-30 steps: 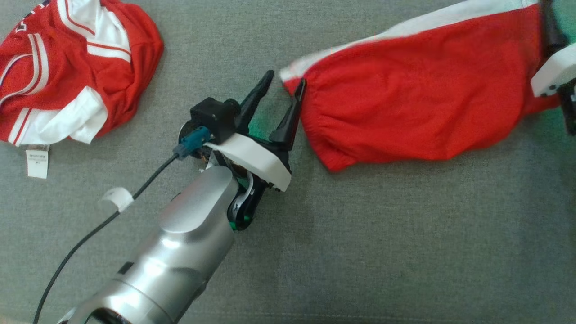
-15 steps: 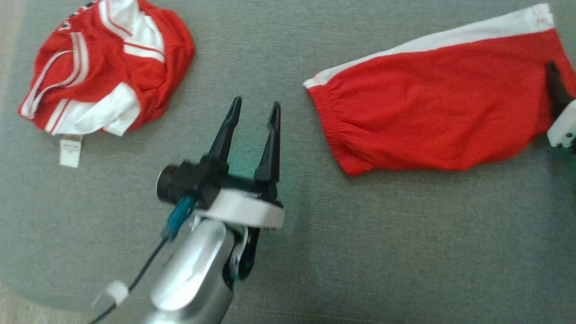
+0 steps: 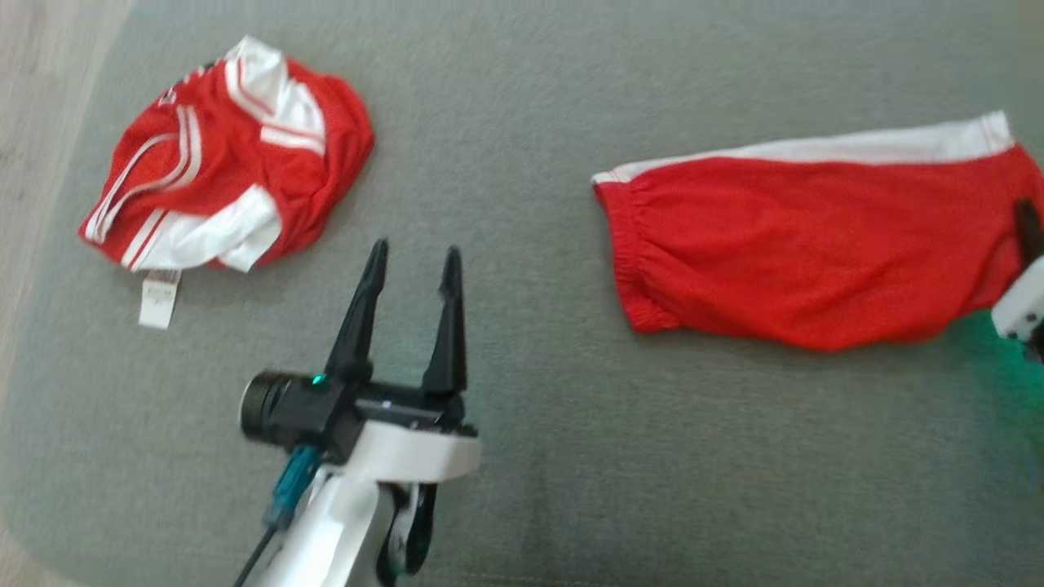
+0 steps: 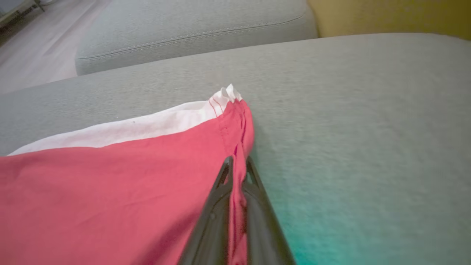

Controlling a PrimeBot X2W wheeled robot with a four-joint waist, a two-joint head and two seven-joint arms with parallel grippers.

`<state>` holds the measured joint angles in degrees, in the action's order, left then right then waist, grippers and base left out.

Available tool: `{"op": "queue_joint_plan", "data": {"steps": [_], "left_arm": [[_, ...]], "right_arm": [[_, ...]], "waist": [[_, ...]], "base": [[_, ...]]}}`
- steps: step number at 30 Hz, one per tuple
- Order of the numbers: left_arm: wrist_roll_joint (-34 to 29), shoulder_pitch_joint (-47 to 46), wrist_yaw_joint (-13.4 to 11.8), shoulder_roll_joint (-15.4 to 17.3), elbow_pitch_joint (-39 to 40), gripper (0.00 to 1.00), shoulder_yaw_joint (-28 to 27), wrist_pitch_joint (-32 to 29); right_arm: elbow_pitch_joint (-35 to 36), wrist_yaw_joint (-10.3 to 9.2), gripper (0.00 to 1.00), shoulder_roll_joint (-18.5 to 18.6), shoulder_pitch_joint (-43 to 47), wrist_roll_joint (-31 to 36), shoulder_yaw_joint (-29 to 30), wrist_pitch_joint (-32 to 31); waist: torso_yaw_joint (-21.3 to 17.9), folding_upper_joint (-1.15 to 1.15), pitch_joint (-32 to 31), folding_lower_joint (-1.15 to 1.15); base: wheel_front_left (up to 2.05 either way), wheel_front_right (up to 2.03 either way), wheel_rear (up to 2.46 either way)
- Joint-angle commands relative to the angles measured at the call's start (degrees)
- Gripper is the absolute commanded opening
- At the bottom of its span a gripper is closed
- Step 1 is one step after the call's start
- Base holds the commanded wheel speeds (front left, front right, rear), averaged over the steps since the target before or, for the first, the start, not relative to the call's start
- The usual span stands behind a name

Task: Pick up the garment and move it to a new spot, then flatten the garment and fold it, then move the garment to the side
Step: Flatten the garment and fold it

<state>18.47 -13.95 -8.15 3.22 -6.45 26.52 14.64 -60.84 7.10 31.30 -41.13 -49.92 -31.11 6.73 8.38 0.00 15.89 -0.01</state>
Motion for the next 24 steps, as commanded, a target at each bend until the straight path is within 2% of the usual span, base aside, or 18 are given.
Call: {"op": "queue_joint_plan", "data": {"steps": [1, 5, 10, 18, 24], "left_arm": [[-0.7, 0.8, -0.3, 0.6, 2.5, 1.00, -2.9, 0.4], [-0.9, 2.2, 0.1, 0.5, 2.9, 1.00, -3.6, 0.4], [-1.1, 2.5, 0.6, 0.3, 2.8, 1.00, -3.8, 0.4], [-1.0, 3.4, 0.9, 0.0, 2.4, 1.00, -3.8, 0.4], [-0.8, 5.0, 0.8, -0.2, 2.3, 1.00, -3.6, 0.4]], "right_arm": [[0.0, 0.39, 0.00, 2.5, 2.1, -0.6, -0.6, 0.9], [-0.9, 0.39, 0.00, 5.1, 2.8, -0.6, -1.1, 1.4], [1.0, 0.39, 0.00, 5.2, 0.8, -0.2, -1.9, 3.2], [8.1, 0.39, 0.00, 0.7, -0.4, 0.9, -4.2, 5.2], [14.5, 0.39, 0.00, -5.7, 1.8, 1.7, -5.9, 5.2]], "waist": [[-3.0, 0.00, -2.8, 0.01], [-4.3, 0.00, -3.7, 0.01], [-4.8, 0.00, -4.2, 0.01], [-3.6, 0.00, -6.4, 0.01], [-1.9, 0.00, -8.1, 0.01]], "base": [[0.00, 0.00, 0.00], [0.00, 0.00, 0.00], [0.00, 0.00, 0.00], [0.00, 0.00, 0.00], [0.00, 0.00, 0.00]]}}
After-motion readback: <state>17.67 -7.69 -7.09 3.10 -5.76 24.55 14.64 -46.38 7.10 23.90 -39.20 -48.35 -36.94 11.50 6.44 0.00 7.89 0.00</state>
